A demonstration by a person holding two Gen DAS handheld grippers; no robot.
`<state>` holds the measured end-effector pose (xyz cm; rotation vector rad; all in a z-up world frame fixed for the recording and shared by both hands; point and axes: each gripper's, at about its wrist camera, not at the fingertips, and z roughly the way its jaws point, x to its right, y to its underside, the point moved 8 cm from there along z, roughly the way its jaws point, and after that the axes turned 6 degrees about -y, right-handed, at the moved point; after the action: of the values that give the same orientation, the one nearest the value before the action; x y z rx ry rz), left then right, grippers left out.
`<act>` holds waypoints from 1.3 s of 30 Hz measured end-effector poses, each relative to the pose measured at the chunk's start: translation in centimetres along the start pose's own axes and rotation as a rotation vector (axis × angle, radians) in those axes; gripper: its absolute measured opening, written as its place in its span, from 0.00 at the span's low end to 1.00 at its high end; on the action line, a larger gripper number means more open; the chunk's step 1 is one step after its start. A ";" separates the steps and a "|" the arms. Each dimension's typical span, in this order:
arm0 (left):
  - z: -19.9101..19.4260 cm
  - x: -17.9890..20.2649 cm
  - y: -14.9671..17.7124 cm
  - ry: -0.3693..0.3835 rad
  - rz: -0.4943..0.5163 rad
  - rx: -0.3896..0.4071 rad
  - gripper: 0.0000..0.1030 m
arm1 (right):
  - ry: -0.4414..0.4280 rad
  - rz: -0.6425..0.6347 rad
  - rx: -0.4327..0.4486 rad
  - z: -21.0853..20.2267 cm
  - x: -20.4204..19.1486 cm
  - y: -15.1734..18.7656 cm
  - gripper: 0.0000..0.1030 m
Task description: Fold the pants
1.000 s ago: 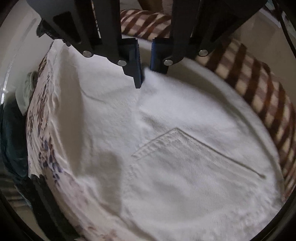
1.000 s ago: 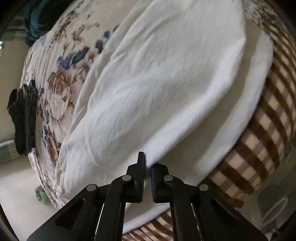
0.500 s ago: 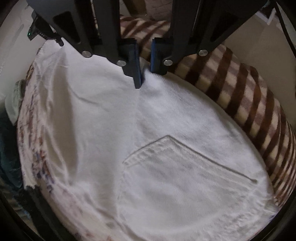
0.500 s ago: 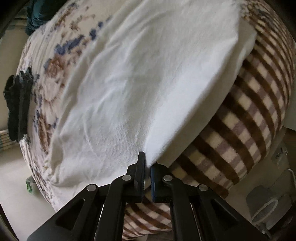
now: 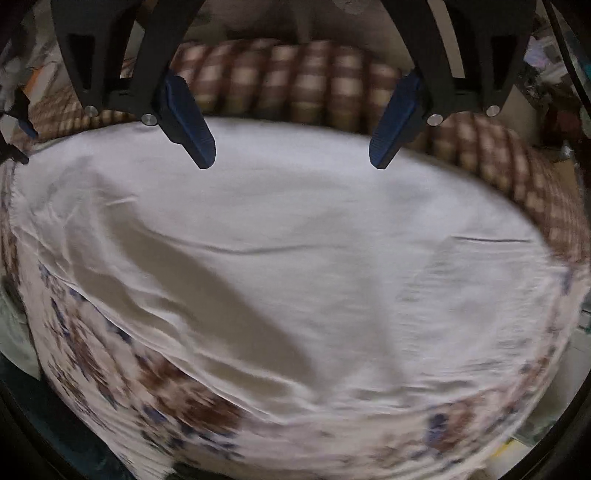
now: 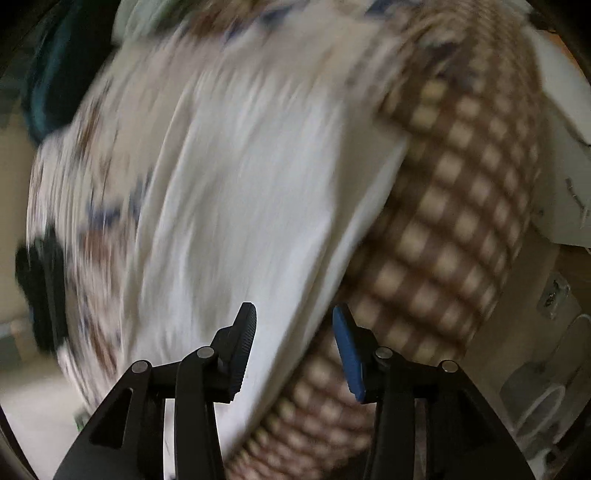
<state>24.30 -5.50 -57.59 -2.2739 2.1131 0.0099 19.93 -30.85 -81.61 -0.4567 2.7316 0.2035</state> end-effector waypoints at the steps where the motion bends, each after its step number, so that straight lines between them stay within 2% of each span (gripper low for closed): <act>1: 0.2 0.9 -0.2 0.011 -0.001 -0.005 0.83 | 0.008 0.013 0.032 -0.3 0.4 -1.5 0.45; 3: 0.5 3.5 -0.9 0.027 0.016 -0.002 0.83 | 0.028 0.021 0.088 -0.4 1.1 -4.6 0.45; 5: 0.5 5.6 -1.7 0.023 0.051 0.017 0.83 | 0.053 0.019 0.088 0.5 1.6 -7.2 0.45; 6: 0.5 6.5 -2.1 0.023 0.069 0.023 0.83 | 0.045 0.019 0.083 1.1 1.8 -8.3 0.37; 8: 0.3 7.9 -2.5 0.024 0.096 0.032 0.83 | 0.035 0.013 0.106 0.7 1.8 -9.2 0.06; 12: 0.3 9.8 -3.6 0.011 0.145 0.047 0.83 | 0.000 -0.010 0.165 -1.9 1.1 -9.3 0.06; 15: 0.9 10.7 -3.3 0.003 0.162 0.035 0.83 | -0.020 0.025 0.176 -3.3 2.0 -8.8 0.06; 23: 1.5 11.1 -2.1 -0.009 0.184 0.019 0.83 | 0.040 0.070 0.108 -0.6 4.8 -8.2 0.06; 25: 1.6 10.7 -2.0 -0.012 0.186 0.023 0.83 | 0.065 0.066 0.056 0.7 5.2 -8.0 0.08; 28: 1.0 9.4 -1.6 -0.016 0.178 0.054 0.83 | 0.070 0.057 -0.007 0.9 4.9 -7.7 0.20; 30: 0.4 8.1 -2.0 -0.006 0.156 0.077 0.86 | 0.078 -0.003 -0.017 -0.1 3.6 -6.7 0.43; 32: -0.1 5.6 -2.4 0.010 0.076 0.075 0.92 | 0.082 -0.068 -0.017 -0.8 1.8 -5.2 0.57; 35: -0.2 0.4 -2.3 0.022 -0.066 0.042 0.94 | 0.078 -0.194 -0.078 -0.8 -1.6 -0.7 0.57; 39: -1.1 -8.5 -2.8 0.002 -0.267 0.036 0.94 | 0.010 -0.283 -0.269 2.0 -5.9 9.0 0.57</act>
<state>26.42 3.13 -56.17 -2.5139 1.7770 -0.0370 22.68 -20.32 -80.50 -0.9112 2.6188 0.4963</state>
